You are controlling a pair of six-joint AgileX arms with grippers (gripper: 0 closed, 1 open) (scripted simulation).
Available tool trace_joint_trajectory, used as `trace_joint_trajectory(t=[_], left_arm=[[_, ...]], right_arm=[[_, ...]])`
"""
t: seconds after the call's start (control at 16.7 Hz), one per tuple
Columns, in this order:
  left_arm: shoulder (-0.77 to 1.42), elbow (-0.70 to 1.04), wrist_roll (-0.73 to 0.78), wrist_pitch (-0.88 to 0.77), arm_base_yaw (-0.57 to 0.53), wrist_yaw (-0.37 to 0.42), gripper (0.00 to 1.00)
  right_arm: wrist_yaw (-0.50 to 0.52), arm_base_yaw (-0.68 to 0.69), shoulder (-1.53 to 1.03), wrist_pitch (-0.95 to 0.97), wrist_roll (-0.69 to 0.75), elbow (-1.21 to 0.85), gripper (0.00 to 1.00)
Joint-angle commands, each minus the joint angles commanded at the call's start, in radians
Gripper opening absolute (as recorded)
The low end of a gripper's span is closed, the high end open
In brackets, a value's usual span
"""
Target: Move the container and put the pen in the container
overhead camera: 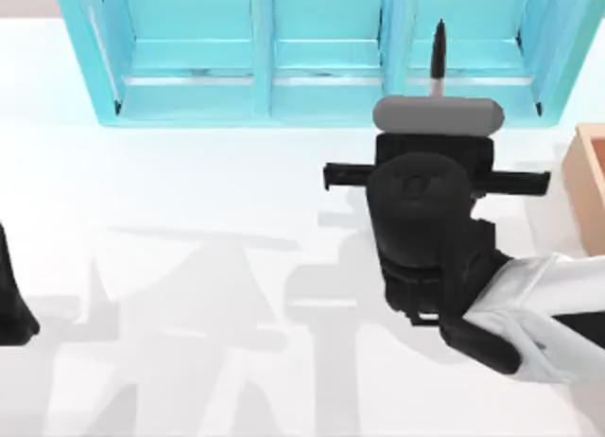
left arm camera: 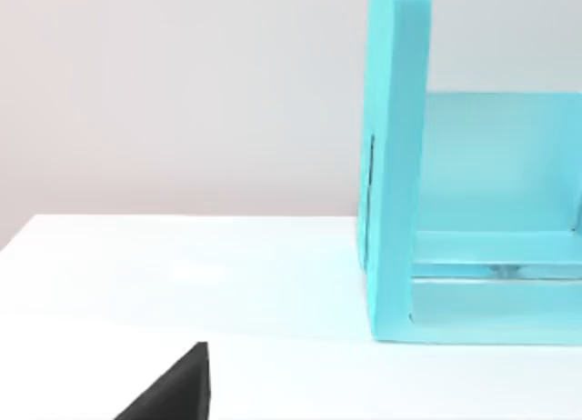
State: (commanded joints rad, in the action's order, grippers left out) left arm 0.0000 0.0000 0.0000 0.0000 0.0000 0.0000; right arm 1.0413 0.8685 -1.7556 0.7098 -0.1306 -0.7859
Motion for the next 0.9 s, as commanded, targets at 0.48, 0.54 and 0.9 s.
trace_joint_trajectory(t=[0.48, 0.54, 0.9], left_arm=[[0.0, 0.0, 0.0, 0.0, 0.0, 0.0, 1.0], [0.0, 0.0, 0.0, 0.0, 0.0, 0.0, 1.0], [0.0, 0.0, 0.0, 0.0, 0.0, 0.0, 1.0]], right_arm=[[0.186, 0.081, 0.13, 0.302, 0.155, 0.139, 0.0], [0.186, 0.081, 0.13, 0.302, 0.155, 0.139, 0.0], [0.15, 0.043, 0.096, 0.319, 0.15, 0.124, 0.0]])
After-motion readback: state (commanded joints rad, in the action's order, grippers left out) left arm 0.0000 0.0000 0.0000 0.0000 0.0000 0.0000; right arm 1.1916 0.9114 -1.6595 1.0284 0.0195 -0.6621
